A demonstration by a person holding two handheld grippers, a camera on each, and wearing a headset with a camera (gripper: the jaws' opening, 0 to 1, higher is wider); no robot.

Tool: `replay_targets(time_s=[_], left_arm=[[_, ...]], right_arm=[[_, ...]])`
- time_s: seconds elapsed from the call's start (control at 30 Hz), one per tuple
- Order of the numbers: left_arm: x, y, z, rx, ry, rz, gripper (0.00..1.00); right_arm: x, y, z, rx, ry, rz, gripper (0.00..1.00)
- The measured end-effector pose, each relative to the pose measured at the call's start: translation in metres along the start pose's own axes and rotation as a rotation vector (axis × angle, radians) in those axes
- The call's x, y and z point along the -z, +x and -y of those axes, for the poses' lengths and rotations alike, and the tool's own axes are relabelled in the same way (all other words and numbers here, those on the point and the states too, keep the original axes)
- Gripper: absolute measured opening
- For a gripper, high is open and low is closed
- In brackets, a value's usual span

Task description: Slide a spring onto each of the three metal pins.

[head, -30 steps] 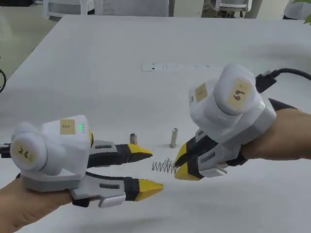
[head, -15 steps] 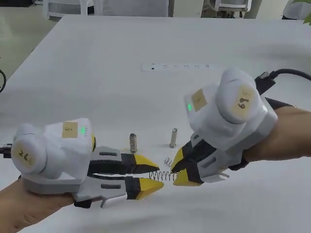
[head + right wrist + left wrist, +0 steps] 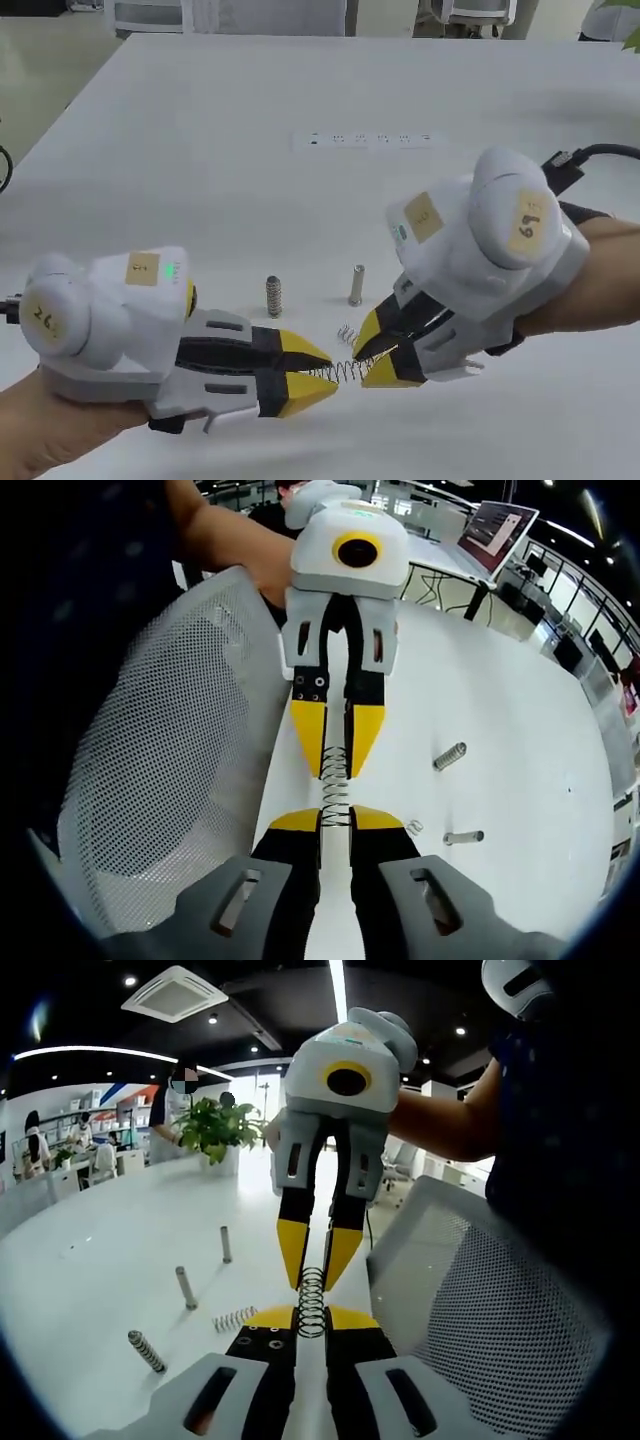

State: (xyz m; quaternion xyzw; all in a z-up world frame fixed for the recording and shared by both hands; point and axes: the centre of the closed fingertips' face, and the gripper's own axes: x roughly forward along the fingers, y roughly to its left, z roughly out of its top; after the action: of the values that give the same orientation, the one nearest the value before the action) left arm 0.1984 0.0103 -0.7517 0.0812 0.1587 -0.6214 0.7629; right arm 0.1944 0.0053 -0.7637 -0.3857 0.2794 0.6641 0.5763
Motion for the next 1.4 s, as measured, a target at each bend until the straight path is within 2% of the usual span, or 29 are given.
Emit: replay_targets(time_s=[0.33,0.4,0.7,0.77,0.97,1.13,1.4], left_arm=[[-0.001,-0.004,0.002,0.007,-0.002,-0.015,0.01],[-0.005,-0.004,0.004,0.012,-0.011,0.002,0.01],[-0.013,-0.005,0.006,0.009,0.005,0.018,0.01],[-0.018,-0.007,0.006,0.012,-0.008,0.039,0.01],[-0.015,-0.006,0.004,0.006,-0.006,0.042,0.02],[-0.017,-0.004,0.002,0.003,0.007,0.056,0.02],[-0.017,-0.002,0.005,0.015,0.033,0.051,0.03]], right_arm=[[-0.002,0.003,0.000,-0.010,0.071,0.036,0.08],[-0.003,0.004,-0.001,-0.014,0.077,0.052,0.08],[-0.004,0.009,-0.001,-0.015,0.086,0.067,0.09],[-0.006,0.008,-0.002,-0.018,0.098,0.083,0.09],[-0.006,0.008,-0.001,-0.013,0.109,0.095,0.09],[-0.009,0.000,0.001,-0.011,0.137,0.093,0.08],[-0.017,-0.009,-0.001,-0.048,0.173,0.095,0.08]])
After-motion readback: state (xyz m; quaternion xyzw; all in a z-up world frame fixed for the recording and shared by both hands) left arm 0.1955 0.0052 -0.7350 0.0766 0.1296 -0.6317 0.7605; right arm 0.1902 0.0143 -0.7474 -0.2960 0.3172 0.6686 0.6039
